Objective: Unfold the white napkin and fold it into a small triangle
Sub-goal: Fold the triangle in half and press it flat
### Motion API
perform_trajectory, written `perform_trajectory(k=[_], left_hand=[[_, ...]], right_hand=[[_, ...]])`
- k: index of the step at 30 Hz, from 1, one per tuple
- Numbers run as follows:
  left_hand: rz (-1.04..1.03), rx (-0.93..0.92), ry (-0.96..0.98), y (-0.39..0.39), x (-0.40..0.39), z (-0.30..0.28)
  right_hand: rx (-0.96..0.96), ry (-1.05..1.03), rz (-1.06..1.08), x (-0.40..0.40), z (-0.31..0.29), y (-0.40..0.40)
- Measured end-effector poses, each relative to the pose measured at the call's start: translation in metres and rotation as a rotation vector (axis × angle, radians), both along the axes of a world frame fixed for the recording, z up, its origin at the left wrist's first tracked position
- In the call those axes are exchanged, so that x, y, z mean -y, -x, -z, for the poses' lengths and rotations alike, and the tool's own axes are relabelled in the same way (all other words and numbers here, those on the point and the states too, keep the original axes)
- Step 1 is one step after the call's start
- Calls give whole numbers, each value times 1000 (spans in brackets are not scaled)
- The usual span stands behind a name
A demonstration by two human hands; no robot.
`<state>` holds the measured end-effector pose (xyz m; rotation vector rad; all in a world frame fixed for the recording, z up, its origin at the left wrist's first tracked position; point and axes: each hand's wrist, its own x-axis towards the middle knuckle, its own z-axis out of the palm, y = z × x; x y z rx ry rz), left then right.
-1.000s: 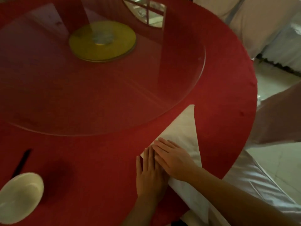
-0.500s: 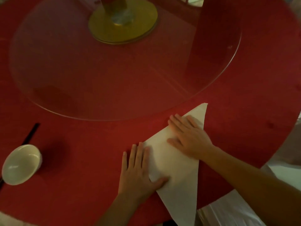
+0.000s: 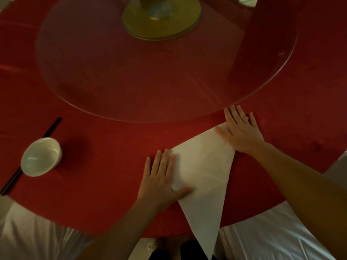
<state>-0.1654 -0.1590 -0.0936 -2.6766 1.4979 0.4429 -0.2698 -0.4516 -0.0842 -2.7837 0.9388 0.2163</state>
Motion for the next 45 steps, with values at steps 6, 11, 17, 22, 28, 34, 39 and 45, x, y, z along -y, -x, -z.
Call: perform_trajectory(k=[6,11,17,22,28,34,39,45], left_hand=[[-80,31,139,27,-3,-20],[-118,-36,352,104,-32,-30],[-679,-504,503,167,-64,-29],[-1183,-1032,413,172,-59,-27],[-1171,-1201,430,164,-53,-36],[-1184,-1096,526,124,-86,-45],[-1094,-784,522,36,-132,-52],[-962,-163,341,-26,-142,-47]], right_hand=[[85,20,-256,-80,-22,19],[79,-78,-577,-137,-23,18],[16,-79,-667,-145,-16,-4],[63,-85,-574,-129,-23,-48],[-16,-120,-525,-116,-37,-84],[26,-271,-409,-103,-41,-96],[49,-336,-125,-94,-37,-101],[137,-157,-90,-112,-36,-91]])
